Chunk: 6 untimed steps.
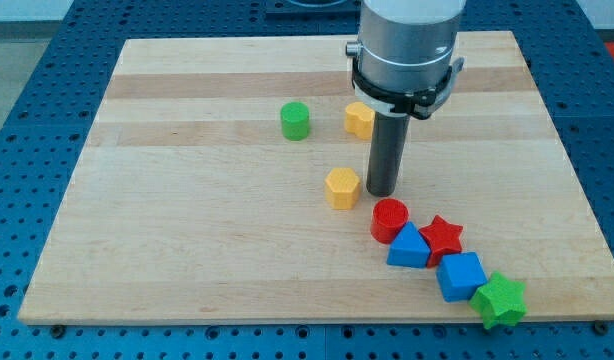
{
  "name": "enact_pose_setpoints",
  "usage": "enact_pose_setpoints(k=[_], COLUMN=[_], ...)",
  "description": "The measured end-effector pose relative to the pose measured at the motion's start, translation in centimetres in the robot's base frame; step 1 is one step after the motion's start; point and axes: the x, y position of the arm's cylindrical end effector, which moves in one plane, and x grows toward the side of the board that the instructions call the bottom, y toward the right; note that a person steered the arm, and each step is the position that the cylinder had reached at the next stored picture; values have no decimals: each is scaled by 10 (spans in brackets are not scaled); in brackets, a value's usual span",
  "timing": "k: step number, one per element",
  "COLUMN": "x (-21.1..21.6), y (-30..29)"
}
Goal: Move the yellow hexagon left to the green circle
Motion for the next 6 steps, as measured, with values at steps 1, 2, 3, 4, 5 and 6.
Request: enact_pose_setpoints(k=[1, 2, 3, 4, 5, 6], x=[11, 11, 6, 4, 2, 6], y=[-17, -17, -34, -77, -122, -145])
